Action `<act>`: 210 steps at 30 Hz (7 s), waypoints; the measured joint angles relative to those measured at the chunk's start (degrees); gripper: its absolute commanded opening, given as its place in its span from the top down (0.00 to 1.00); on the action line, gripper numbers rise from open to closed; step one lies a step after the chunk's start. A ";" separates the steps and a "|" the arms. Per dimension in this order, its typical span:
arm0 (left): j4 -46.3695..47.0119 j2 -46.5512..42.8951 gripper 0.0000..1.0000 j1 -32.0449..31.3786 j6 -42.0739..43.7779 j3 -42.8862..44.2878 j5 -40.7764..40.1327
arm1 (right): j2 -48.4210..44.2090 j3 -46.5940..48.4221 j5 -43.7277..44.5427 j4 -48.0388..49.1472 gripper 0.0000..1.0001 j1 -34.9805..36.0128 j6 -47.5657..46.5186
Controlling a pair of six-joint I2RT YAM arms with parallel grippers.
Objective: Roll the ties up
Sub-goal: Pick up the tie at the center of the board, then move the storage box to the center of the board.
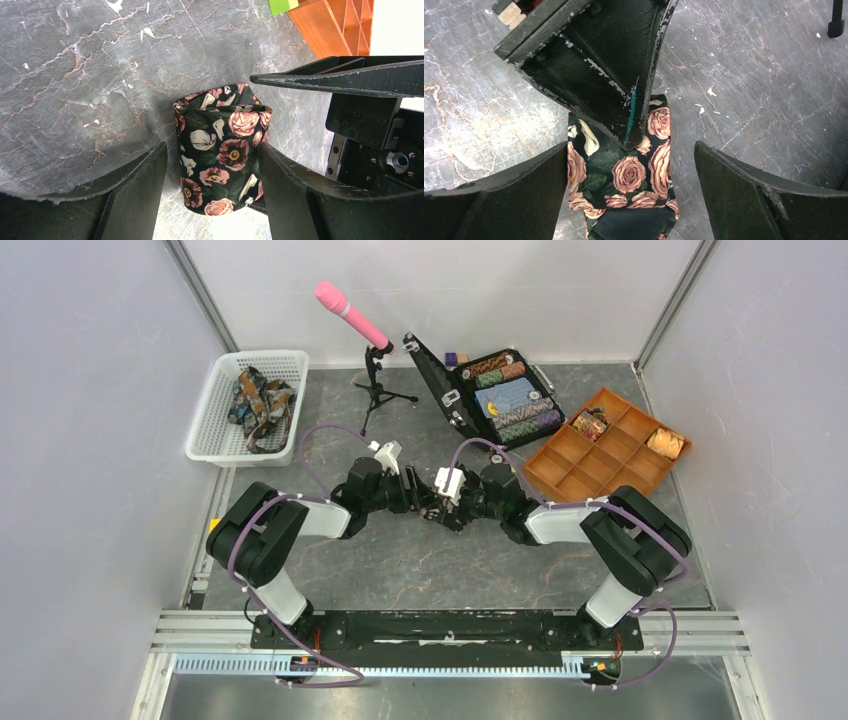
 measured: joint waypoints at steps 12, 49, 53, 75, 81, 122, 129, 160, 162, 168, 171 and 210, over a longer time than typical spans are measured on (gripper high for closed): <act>0.00 0.33 0.28 0.00 0.00 0.00 1.01 | 1.53 0.44 4.74 -0.02 0.13 2.14 -3.04; 1.01 1.05 0.29 0.00 -0.68 0.00 1.36 | -10.56 -3.52 8.70 3.19 0.44 2.80 10.12; 0.98 1.05 0.28 0.00 -0.68 0.00 1.36 | -13.20 -4.52 10.60 4.04 0.67 2.16 18.64; 0.87 1.11 0.27 0.00 -0.68 0.04 1.36 | -3.54 0.28 8.35 -6.12 1.00 -2.08 50.95; 0.79 1.11 0.26 0.11 -0.68 0.17 1.20 | -1.29 3.06 8.22 -9.03 1.00 -2.23 52.43; 10.54 10.34 0.40 0.09 -1.49 3.28 5.75 | -0.42 5.22 15.34 -18.12 1.00 -2.23 51.41; 10.93 10.64 0.46 0.09 -1.90 3.28 5.73 | -0.42 5.27 15.32 -18.32 1.00 -2.23 51.04; 0.98 5.46 0.46 -2.43 -2.62 2.78 4.85 | -18.08 4.90 35.08 -42.75 0.99 -31.01 45.38; -0.55 4.57 0.46 -2.60 -2.27 2.78 4.02 | -16.17 4.90 35.17 -43.50 0.97 -32.00 44.59; -3.61 3.26 0.46 -2.84 -2.05 3.04 2.89 | -13.57 4.90 37.03 -44.39 0.96 -33.35 42.73; -4.70 3.13 0.46 -3.06 -2.03 3.54 2.54 | -13.53 4.81 37.40 -44.52 0.97 -33.57 42.23; -35.36 -12.31 0.46 -4.81 11.69 7.74 -8.70 | -34.95 -15.58 23.28 -42.49 1.00 -8.79 46.75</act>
